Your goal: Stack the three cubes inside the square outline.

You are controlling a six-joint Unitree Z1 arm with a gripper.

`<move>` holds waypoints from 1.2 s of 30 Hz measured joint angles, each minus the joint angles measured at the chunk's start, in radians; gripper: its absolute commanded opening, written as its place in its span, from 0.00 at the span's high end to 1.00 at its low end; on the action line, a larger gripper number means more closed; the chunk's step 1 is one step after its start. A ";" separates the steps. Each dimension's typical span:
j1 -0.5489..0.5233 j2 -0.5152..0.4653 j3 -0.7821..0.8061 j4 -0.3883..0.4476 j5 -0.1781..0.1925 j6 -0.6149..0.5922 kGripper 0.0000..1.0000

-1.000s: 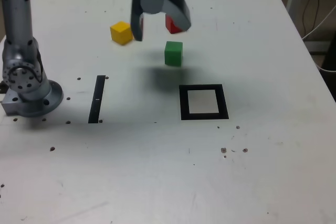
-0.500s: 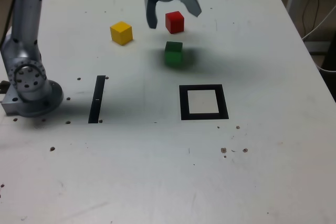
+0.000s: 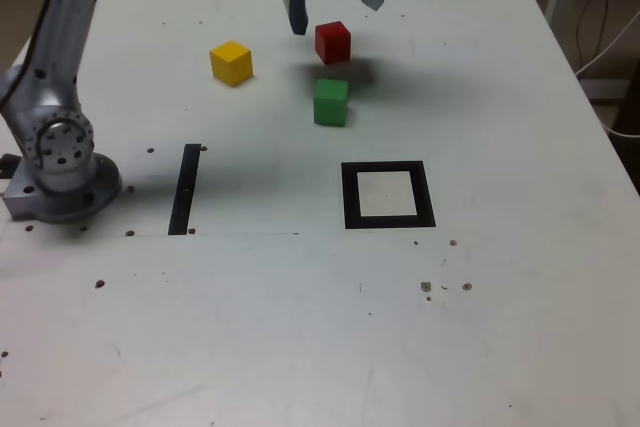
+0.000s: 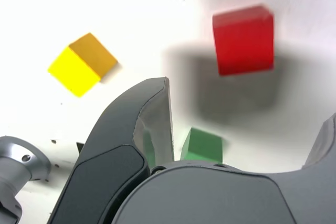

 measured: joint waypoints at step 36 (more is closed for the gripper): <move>0.043 0.116 -0.086 0.029 -0.020 -0.108 0.01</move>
